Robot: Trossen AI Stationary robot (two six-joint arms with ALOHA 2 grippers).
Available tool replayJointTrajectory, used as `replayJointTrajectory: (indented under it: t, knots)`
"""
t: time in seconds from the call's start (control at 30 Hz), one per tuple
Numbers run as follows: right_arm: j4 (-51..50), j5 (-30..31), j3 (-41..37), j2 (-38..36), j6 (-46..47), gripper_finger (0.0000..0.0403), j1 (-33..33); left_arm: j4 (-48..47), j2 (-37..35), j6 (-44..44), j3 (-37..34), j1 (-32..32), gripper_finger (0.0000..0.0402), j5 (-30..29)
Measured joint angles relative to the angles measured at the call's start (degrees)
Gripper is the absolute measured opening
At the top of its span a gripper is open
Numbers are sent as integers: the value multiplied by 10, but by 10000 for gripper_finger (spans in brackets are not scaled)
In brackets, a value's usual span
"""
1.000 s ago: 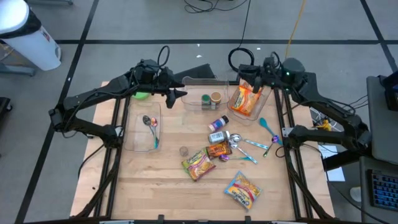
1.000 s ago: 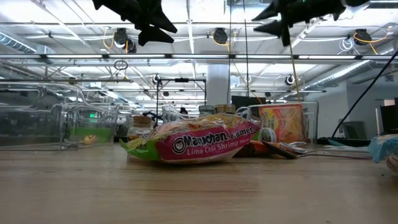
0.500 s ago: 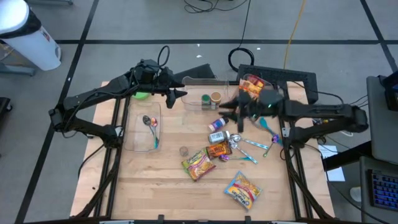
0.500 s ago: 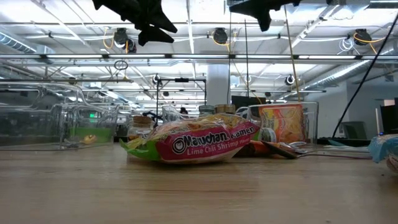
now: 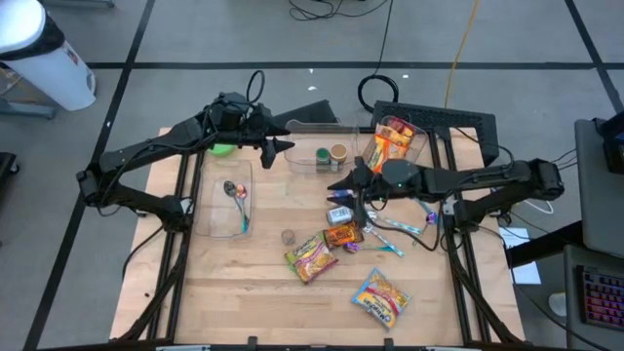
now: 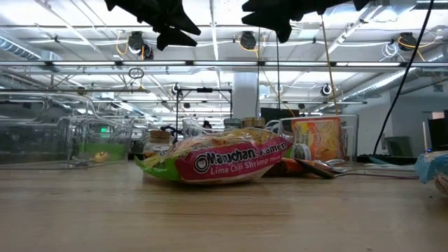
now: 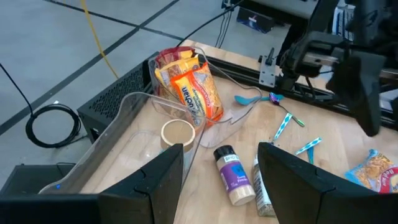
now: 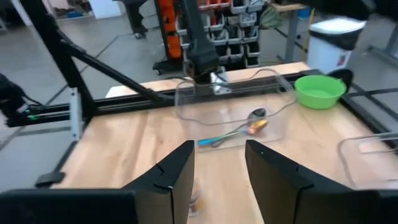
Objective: Pick & Place Food Item
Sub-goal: Put the brown spice bottle into the middle transparent bin
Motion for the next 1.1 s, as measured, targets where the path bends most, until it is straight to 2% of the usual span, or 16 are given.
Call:
replayJointTrajectory:
  t: [0.33,0.5,0.77,0.83,0.93,1.0,1.1]
  knots:
    - [-28,-29,0,-34,-70,136,-41,0,0,0,0,0,214,0]
    - [-55,-42,0,-38,-65,136,-77,1,0,0,0,0,214,0]
    - [-52,-140,0,-38,-57,133,-164,5,0,1,0,0,214,-3]
    - [-50,-167,0,-40,-40,132,-181,33,0,-6,0,0,214,-17]
    - [-51,-212,0,-41,-27,130,-199,93,0,-125,0,-6,214,-21]
    - [-57,-220,0,-41,-26,130,-204,131,0,-215,0,-12,214,-26]
    - [-56,-221,0,-41,-26,130,-204,202,0,-291,0,-12,214,-36]
